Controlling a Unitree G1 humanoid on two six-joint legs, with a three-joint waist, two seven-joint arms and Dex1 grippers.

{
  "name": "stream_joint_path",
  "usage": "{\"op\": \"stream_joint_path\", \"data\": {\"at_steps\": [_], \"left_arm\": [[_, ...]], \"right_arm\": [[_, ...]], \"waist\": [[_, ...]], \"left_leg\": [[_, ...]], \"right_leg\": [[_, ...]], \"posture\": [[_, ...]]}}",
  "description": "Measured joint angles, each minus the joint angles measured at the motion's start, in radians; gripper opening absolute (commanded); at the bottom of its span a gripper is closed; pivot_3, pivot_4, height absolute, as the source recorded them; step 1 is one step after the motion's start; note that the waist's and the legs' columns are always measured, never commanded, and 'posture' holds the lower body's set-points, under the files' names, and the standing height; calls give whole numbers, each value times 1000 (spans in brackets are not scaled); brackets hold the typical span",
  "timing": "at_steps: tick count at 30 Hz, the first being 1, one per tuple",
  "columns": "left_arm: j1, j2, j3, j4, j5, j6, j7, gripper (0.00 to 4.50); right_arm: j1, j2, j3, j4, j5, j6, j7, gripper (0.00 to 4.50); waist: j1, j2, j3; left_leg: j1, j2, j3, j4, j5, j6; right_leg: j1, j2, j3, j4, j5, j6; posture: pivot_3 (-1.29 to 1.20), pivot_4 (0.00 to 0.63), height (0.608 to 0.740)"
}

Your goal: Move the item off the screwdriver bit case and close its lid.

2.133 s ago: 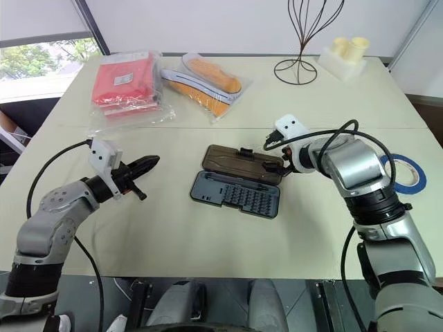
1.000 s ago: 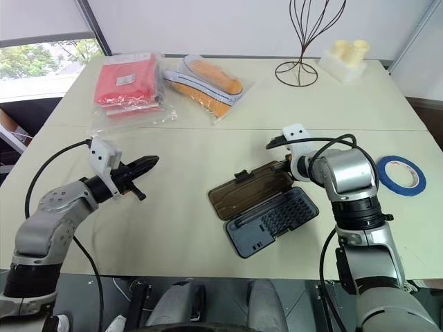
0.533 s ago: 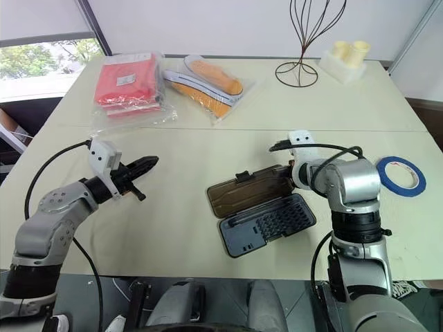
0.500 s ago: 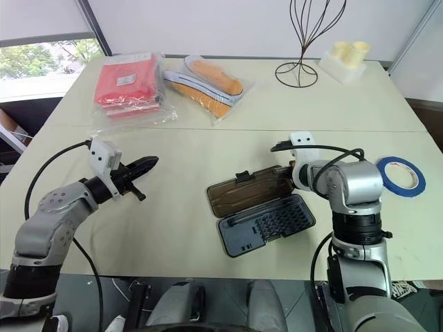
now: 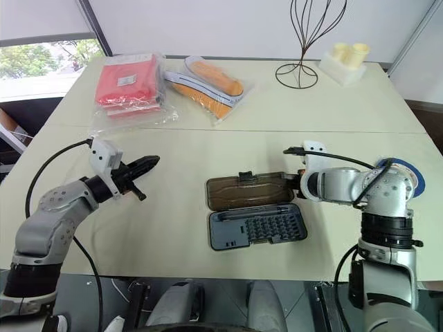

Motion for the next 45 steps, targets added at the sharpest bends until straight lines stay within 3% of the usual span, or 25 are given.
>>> {"op": "stream_joint_path", "data": {"at_steps": [3,6,25,45], "left_arm": [[0,1,0,0,1,0,-1,0],[0,1,0,0,1,0,-2,0],[0,1,0,0,5,0,-1,0],[1,1,-1,0,11,0,-1,0]], "right_arm": [[36,-85,97,-22,204,-120,-114,32],[50,-120,143,-50,245,-175,-125,32],[-7,-224,287,-62,254,-217,-29,32],[9,-226,285,-68,276,-248,-64,32]], "waist": [[-3,0,0],[-4,-1,0],[-4,-1,0],[-2,-1,0]], "left_leg": [[0,0,1,0,-1,1],[0,0,1,0,-1,1],[0,2,1,0,-1,1],[0,2,1,1,-1,1]], "right_leg": [[1,0,-1,-1,0,0],[1,0,-1,-1,0,0],[0,1,-1,-2,0,0],[1,1,0,-2,0,0]], "posture": [[0,150,740],[0,150,740],[0,150,740],[0,150,740]]}}
